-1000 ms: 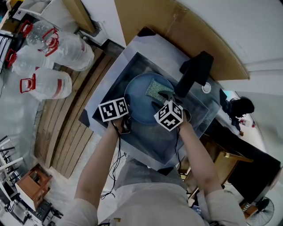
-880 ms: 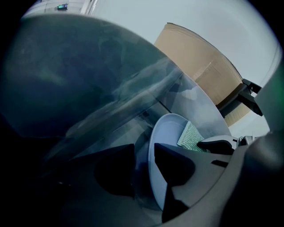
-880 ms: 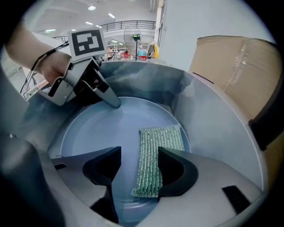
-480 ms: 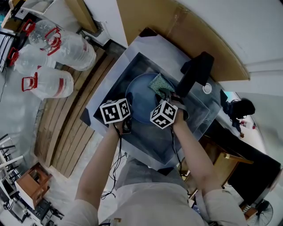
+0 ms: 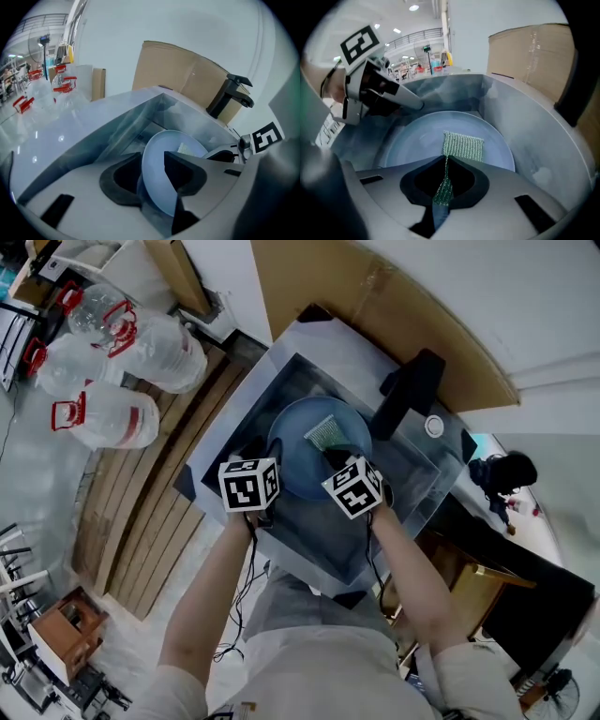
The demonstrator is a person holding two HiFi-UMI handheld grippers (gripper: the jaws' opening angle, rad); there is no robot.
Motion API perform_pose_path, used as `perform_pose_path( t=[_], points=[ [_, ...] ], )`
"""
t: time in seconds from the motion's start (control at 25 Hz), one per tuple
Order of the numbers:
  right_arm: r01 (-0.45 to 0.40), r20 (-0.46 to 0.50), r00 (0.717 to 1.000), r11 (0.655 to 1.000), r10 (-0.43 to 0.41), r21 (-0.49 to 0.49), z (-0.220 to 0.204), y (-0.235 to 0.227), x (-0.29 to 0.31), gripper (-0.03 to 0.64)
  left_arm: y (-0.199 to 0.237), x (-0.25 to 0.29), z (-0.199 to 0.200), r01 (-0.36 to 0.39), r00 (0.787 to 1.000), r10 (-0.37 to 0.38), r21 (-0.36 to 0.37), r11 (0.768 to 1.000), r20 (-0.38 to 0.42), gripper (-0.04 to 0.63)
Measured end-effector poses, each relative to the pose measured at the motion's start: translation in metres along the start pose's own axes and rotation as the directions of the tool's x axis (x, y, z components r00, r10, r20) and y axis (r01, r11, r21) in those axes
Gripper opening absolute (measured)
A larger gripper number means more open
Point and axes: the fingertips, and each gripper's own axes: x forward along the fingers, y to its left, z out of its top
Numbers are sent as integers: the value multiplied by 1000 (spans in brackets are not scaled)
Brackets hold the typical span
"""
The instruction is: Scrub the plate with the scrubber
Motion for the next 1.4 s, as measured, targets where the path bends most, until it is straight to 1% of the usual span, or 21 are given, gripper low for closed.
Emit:
perform_pose_path(
  t=[0.08, 0.16, 0.24, 0.28, 0.4, 0.56, 0.64, 0.72, 0.88, 1.0, 1.12, 1.24, 1.4],
  points=[
    [-30, 64, 998, 996, 24, 89, 5, 8, -13, 48, -1, -10, 6, 8, 999, -8, 13, 1000, 38, 166],
    [-55, 145, 989, 984, 31, 169, 18, 13, -34, 48, -3, -22, 15, 20, 997, -23, 34, 999, 76, 164],
    [-73, 234, 972, 973, 20, 219, 37, 14, -59, 48, -8, -38, 27, 32, 992, -40, 70, 997, 121, 162],
    [-72, 274, 962, 971, 7, 227, 47, 14, -73, 48, -11, -46, 33, 33, 988, -45, 87, 996, 145, 151],
    [-51, 373, 927, 976, -32, 212, 76, 14, -114, 48, -17, -74, 52, 7, 975, -34, 122, 993, 218, 105],
    [-15, 476, 876, 984, -74, 180, 111, 16, -170, 48, -31, -116, 79, -1, 948, -45, 144, 990, 315, 86],
    [5, 525, 846, 987, -91, 163, 128, 20, -198, 48, -40, -139, 93, -8, 933, -54, 171, 985, 356, 74],
    [22, 572, 813, 988, -105, 151, 143, 25, -227, 48, -50, -161, 107, -16, 917, -71, 216, 976, 392, 63],
    [61, 654, 746, 990, -129, 126, 167, 36, -284, 49, -77, -202, 128, -22, 888, -131, 325, 945, 441, 61],
    [110, 708, 693, 990, -137, 84, 183, 49, -328, 49, -91, -236, 144, -39, 860, -154, 365, 930, 486, 53],
    [149, 749, 647, 987, -141, 58, 193, 60, -366, 49, -100, -268, 158, -64, 833, -158, 376, 924, 529, 37],
    [169, 783, 605, 984, -145, 52, 198, 69, -399, 49, -111, -300, 168, -87, 801, -171, 395, 915, 573, 32],
    [197, 822, 545, 978, -162, 62, 200, 80, -443, 51, -130, -342, 180, -113, 755, -210, 439, 892, 621, 29]
  ],
)
